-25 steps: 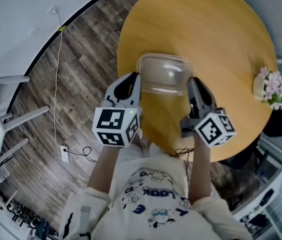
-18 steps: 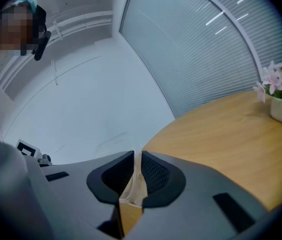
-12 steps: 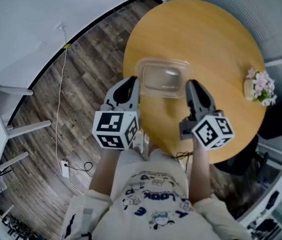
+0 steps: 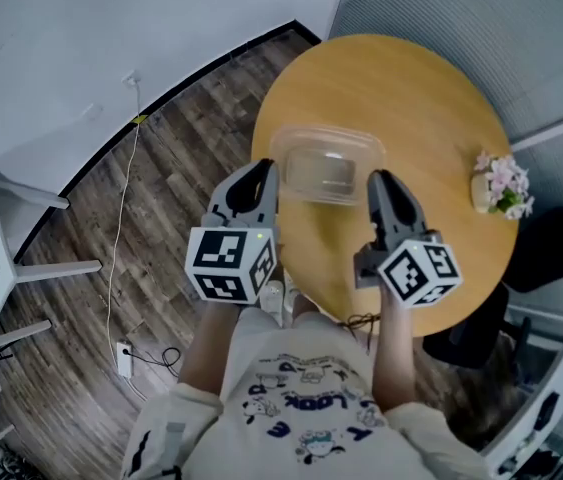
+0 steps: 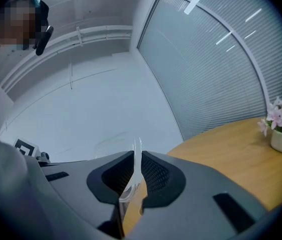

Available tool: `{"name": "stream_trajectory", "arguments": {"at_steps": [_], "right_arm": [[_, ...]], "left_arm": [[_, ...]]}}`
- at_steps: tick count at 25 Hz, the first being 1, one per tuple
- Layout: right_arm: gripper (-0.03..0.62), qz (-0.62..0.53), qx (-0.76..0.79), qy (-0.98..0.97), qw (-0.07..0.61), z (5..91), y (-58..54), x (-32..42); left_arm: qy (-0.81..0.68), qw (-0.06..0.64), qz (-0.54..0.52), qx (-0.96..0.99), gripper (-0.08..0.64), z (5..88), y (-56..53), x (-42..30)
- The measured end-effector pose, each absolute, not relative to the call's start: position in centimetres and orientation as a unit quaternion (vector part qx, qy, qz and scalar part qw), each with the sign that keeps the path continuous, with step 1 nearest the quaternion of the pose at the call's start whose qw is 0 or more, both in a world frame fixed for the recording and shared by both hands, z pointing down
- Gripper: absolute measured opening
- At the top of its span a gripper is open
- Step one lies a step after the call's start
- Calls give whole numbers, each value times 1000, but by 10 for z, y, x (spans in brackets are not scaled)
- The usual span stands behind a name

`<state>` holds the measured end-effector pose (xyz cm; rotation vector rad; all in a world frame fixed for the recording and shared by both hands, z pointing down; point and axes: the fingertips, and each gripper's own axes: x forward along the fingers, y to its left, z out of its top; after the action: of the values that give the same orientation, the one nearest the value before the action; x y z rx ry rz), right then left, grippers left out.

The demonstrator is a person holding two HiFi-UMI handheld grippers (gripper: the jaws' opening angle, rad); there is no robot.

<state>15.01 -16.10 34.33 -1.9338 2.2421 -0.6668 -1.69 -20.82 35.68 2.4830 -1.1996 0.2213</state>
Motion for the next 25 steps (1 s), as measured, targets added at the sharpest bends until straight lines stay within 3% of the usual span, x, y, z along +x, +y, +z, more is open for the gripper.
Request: {"name": "stream_trajectory", "arguments": {"at_steps": [25], "right_arm": [[46,-160,-636,751,79,290,-140,132]], "left_arm": [[-437,131,30,889,21,294,-187,-37]]}}
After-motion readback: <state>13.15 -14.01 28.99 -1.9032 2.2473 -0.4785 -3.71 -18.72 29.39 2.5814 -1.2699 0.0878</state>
